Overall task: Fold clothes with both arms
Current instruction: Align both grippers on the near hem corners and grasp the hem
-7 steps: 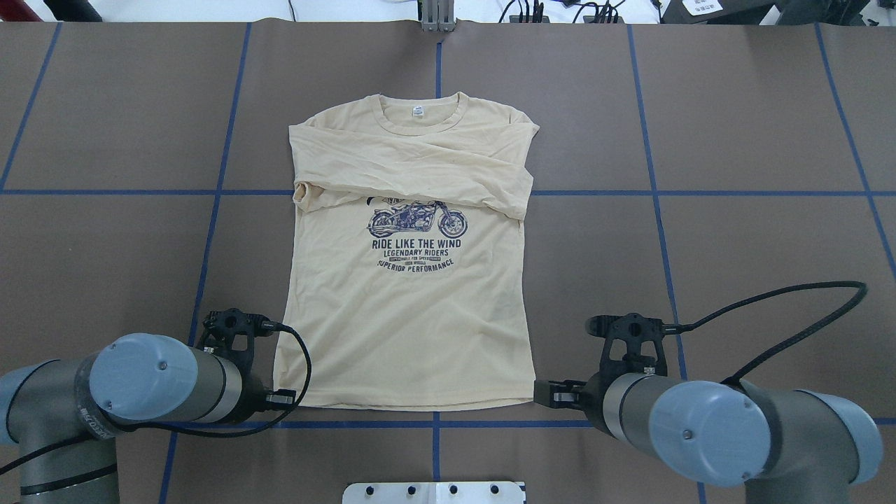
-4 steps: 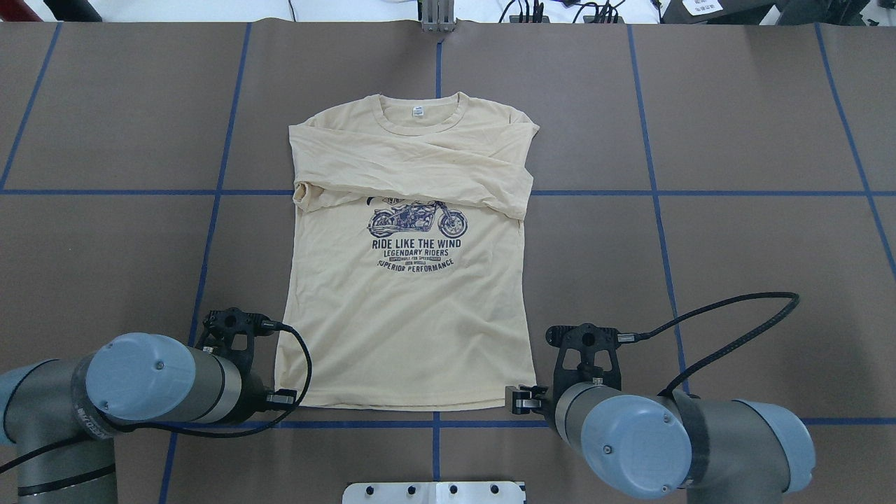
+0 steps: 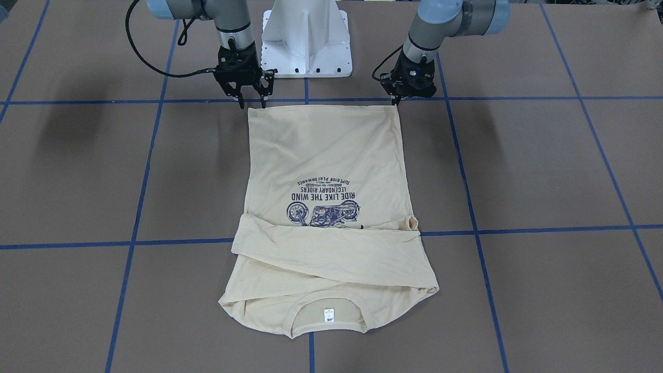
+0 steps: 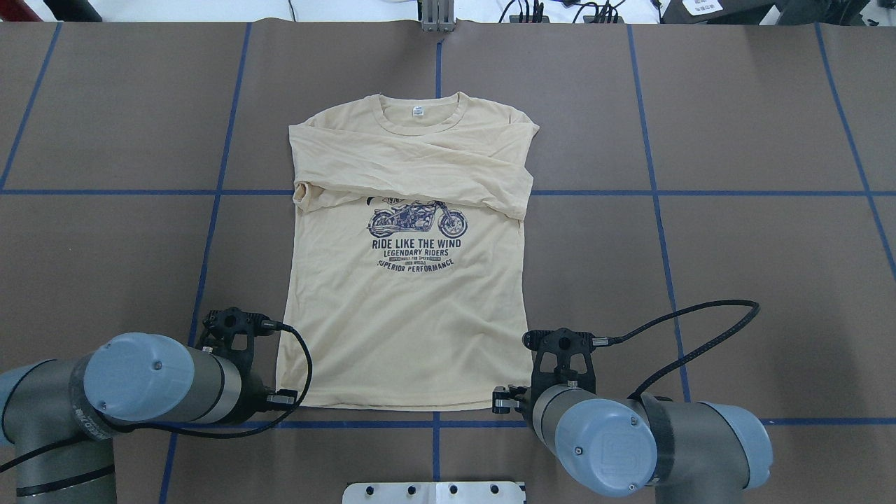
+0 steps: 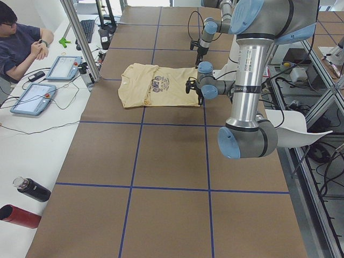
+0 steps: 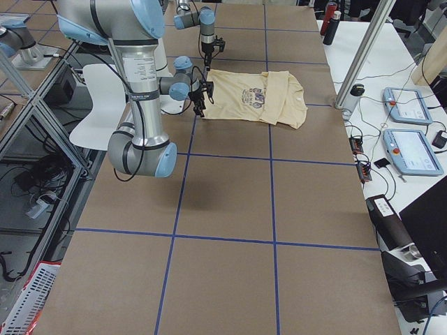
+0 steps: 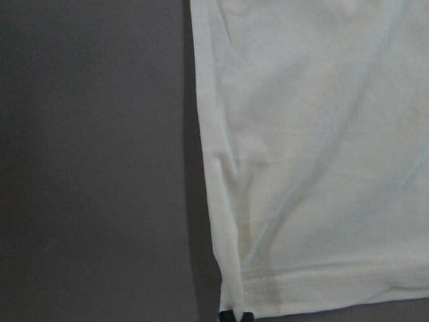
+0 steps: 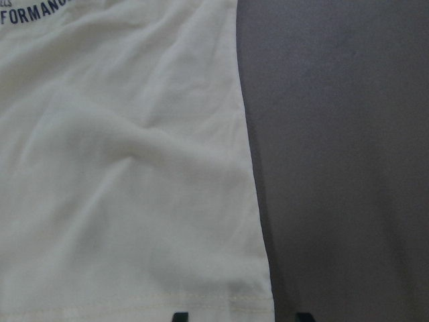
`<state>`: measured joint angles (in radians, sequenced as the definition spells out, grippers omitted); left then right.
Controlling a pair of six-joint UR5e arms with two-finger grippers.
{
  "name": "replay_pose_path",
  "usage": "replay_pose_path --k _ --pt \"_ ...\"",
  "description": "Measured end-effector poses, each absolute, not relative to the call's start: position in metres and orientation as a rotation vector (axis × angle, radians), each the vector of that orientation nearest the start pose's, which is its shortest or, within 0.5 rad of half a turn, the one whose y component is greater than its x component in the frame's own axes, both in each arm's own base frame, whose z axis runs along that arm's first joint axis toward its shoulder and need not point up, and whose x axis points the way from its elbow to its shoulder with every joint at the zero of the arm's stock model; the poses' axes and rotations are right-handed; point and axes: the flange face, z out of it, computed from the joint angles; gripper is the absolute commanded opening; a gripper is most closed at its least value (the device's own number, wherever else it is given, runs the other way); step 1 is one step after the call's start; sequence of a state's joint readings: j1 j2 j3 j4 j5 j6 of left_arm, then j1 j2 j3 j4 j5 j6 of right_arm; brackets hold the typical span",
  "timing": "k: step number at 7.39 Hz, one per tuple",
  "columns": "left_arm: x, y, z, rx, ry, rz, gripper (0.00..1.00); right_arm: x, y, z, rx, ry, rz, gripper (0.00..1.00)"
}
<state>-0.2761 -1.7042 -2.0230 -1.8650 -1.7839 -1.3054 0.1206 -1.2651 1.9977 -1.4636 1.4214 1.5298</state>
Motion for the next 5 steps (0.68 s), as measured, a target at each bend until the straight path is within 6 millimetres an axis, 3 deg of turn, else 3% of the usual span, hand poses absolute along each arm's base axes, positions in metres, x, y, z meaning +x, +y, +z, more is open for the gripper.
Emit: replay_pose_path --k 5 --pt "0.4714 -0.2502 0.3506 0.043 0.901 0.084 0.0 -0.5408 -0.2225 0.3069 0.235 -0.802 0.139 0.47"
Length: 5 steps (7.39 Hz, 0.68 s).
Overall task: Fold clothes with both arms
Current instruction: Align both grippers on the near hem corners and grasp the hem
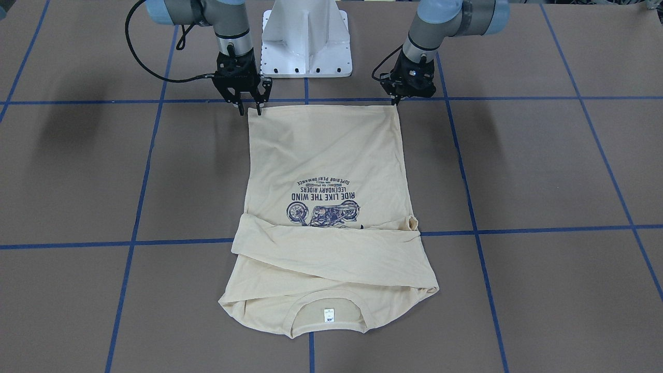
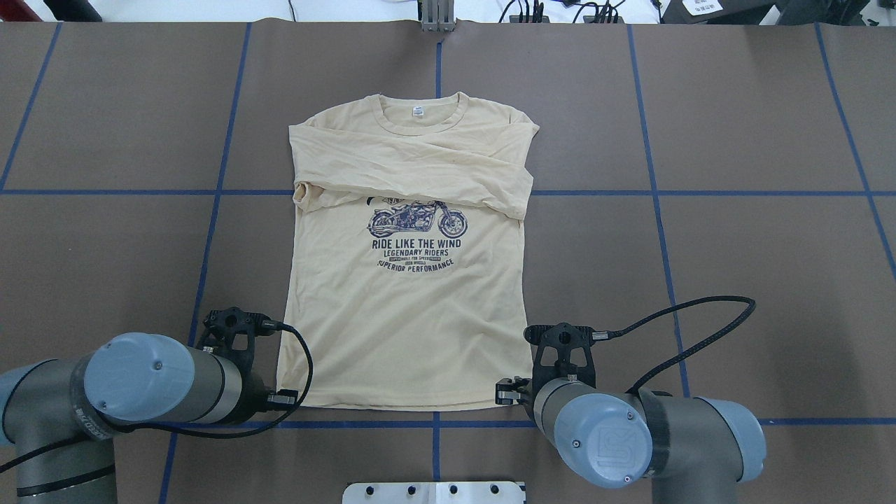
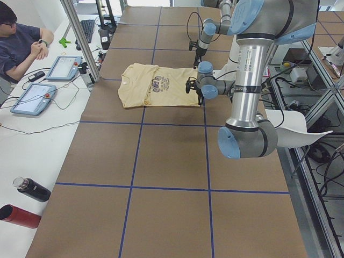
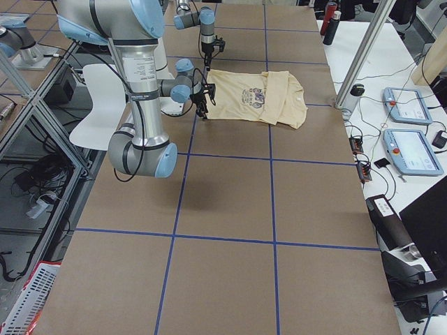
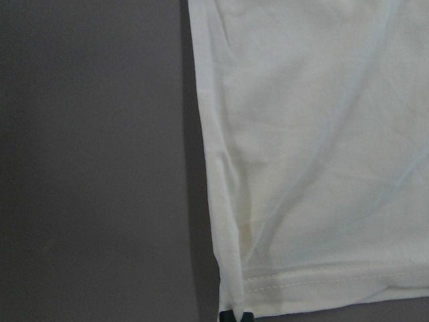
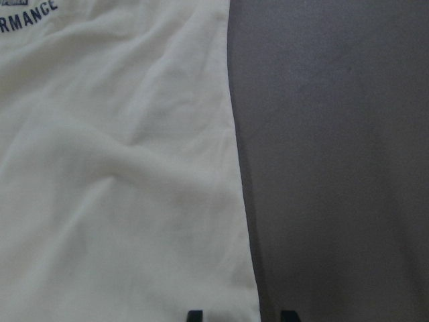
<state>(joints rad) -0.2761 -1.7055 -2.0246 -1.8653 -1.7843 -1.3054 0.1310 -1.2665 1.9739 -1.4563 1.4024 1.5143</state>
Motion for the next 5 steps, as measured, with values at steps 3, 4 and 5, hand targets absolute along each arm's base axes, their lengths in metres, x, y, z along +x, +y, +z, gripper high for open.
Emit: replay_pose_path --k 3,4,5 --pt "0.4691 -0.2494 0.3481 0.043 0.906 0.085 0.0 -0.5437 -0.2188 0.3087 0.233 -0.798 0.134 0.43" --pt "0.469 -0.2494 0.3479 0.044 0.906 0.085 0.0 -0.5447 -0.2163 0.3087 0.233 -0.798 0.132 0.42" --pt "0.469 -0.2494 0.3475 0.044 0.907 0.085 0.0 -0.5456 -0.214 0.3087 0.233 -0.799 0.13 0.4"
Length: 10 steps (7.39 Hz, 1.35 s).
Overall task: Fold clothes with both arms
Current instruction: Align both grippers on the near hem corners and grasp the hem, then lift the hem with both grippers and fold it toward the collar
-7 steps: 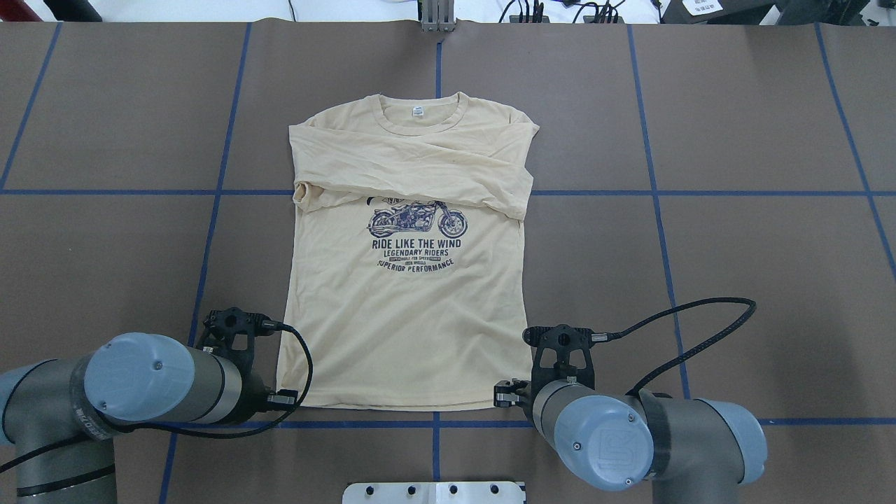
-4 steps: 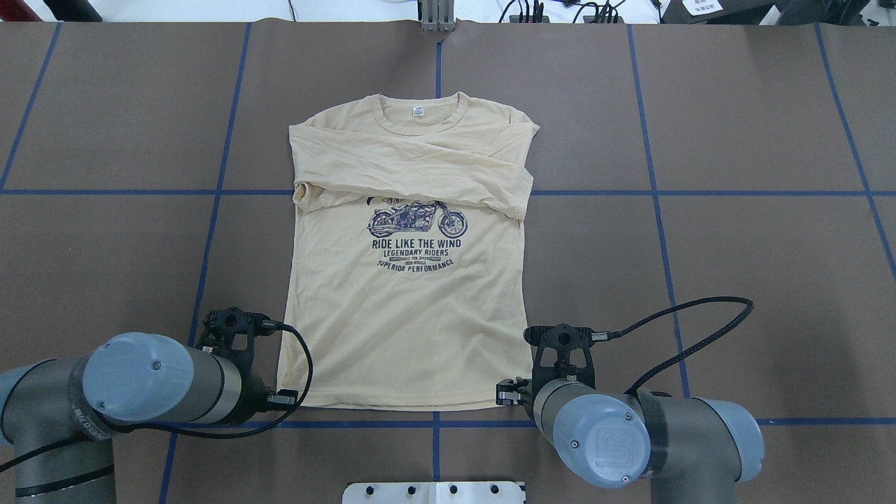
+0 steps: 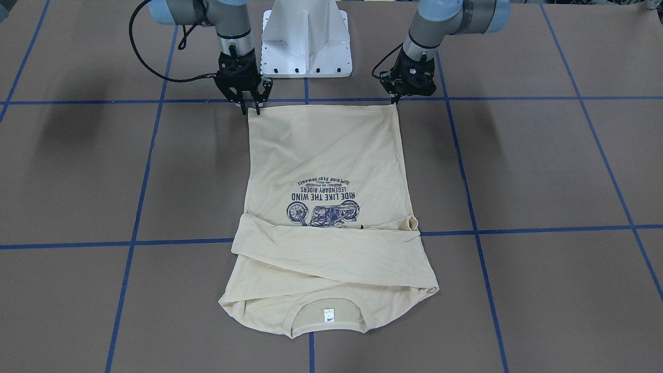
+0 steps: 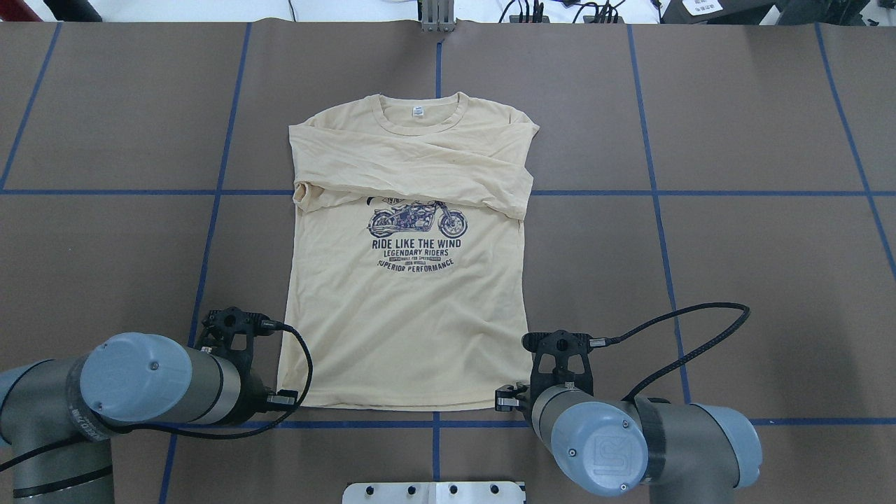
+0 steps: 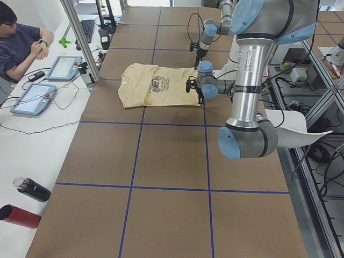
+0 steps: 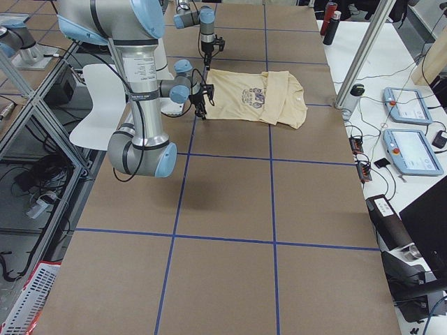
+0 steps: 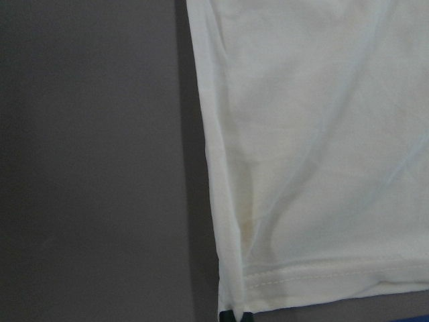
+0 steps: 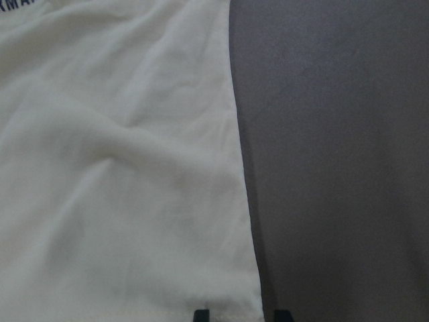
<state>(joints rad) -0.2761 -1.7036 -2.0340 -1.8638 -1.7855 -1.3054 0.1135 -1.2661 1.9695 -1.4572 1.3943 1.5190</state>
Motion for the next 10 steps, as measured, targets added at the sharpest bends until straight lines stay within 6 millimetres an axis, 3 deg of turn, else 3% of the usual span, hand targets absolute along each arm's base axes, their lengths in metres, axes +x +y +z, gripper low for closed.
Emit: replay_pose_path --k 4,7,8,10 --pt "0.468 -0.249 0.346 0.045 0.91 0.086 0.0 -0.547 -0.211 0.308 0.236 -0.799 0.126 0.0" --pt "0.466 -0.248 0.343 0.046 0.916 0.087 0.0 -0.542 -0.215 0.304 0.239 -0.806 0.132 0.0" --pt "0.459 -0.248 0.336 0.051 0.931 0.088 0.0 -0.53 -0.219 0.294 0.234 -0.828 0.138 0.0" --pt "0.426 -0.237 0.302 0.029 1.009 0.119 0.0 -0.479 -0.225 0.264 0.159 -0.874 0.135 0.0"
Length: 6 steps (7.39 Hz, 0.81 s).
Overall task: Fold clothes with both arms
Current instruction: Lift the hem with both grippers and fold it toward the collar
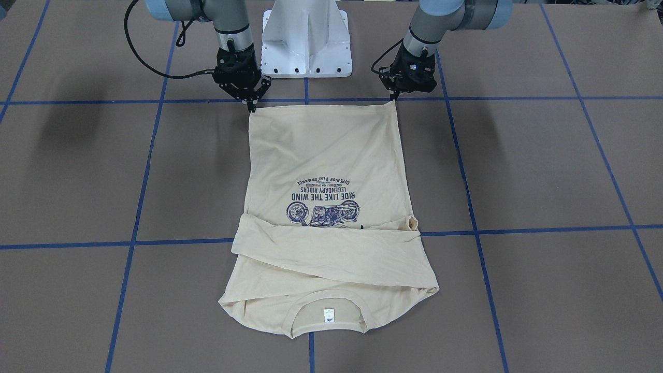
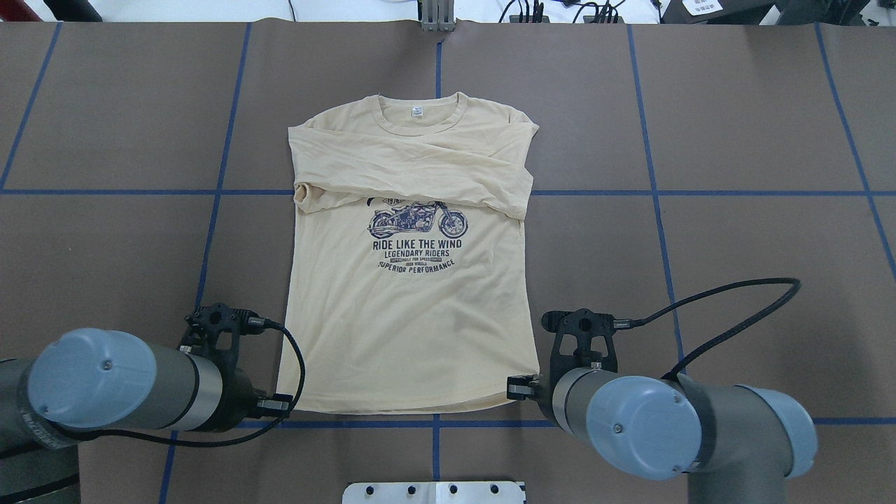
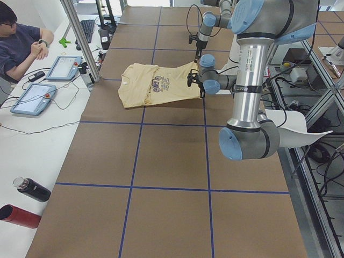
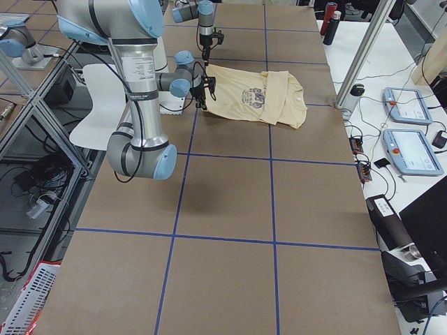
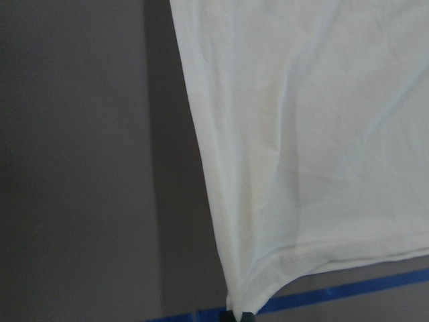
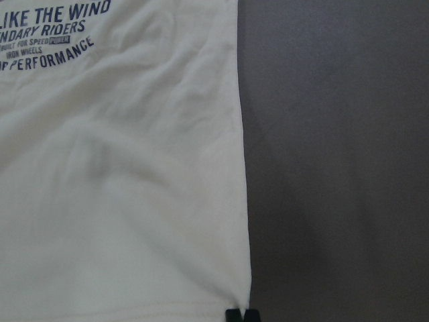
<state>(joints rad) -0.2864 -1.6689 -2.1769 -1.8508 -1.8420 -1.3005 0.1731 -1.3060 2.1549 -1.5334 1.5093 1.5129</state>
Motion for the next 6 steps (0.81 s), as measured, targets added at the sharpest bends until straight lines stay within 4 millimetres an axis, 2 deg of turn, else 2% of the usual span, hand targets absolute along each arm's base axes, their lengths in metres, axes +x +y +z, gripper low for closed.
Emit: replay_pose_path --k 1,3,4,5,6 --pt "0.404 -0.226 0.278 -0.012 1.056 0.152 0.0 -0.448 -0.216 0.245 0.111 -0.892 0.113 0.0" --pt "0.345 -0.194 0.218 -0.111 1.142 0.238 0.0 -0.39 -0.169 0.21 0.021 -0.942 0.014 0.0" --pt "0.319 -0.175 0.195 -0.161 1.174 0.287 0.0 -0.366 -0.148 0.197 -0.015 -0.962 -0.036 0.0" --pt "0.307 -0.163 0.184 -0.192 1.19 0.315 0.0 -0.354 -0.139 0.19 -0.03 -0.968 -0.057 0.0" --pt "0.311 -0.164 0.185 -0.203 1.177 0.306 0.0 -0.358 -0.146 0.194 -0.02 -0.946 -0.039 0.0"
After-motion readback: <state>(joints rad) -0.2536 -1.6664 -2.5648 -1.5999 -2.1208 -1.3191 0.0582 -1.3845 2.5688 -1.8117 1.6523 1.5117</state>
